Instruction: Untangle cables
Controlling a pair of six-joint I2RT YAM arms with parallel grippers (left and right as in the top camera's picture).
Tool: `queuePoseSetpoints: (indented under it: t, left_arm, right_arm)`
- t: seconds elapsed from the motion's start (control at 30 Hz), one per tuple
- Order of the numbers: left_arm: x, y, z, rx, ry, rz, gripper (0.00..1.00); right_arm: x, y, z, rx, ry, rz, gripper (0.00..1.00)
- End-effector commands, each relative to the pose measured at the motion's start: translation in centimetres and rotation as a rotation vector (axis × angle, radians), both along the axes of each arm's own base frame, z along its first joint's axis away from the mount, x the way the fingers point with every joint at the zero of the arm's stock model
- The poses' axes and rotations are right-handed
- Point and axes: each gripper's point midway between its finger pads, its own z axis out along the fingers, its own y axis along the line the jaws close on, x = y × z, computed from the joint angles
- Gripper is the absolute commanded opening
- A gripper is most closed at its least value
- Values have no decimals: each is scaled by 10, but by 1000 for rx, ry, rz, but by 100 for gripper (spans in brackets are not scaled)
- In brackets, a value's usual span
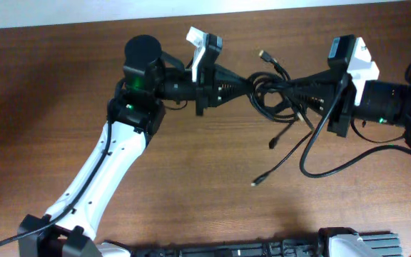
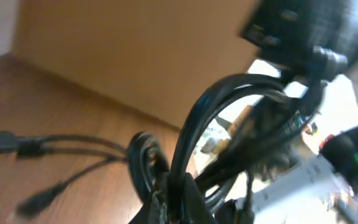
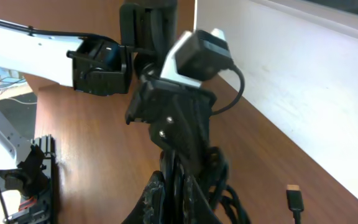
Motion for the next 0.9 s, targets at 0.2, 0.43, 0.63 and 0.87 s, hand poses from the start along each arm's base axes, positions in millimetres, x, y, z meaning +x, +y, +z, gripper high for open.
queuePoseSetpoints:
  t: [0.2,0.43,0.63,0.87]
  left_arm:
    - [59,19,-50,156,371,425,0]
    - [53,17,-47,145,388,377,82]
    - [52,28,-40,128,299,328,99]
    - [50,54,-15,51,38,219,99]
  right_arm:
    - [-8,3,9,24,-24,30,4]
    - [-6,2,8,18,-23,21,4]
    - [-6,2,8,18,-22,21,4]
    - [-7,2,8,19,-22,22,4]
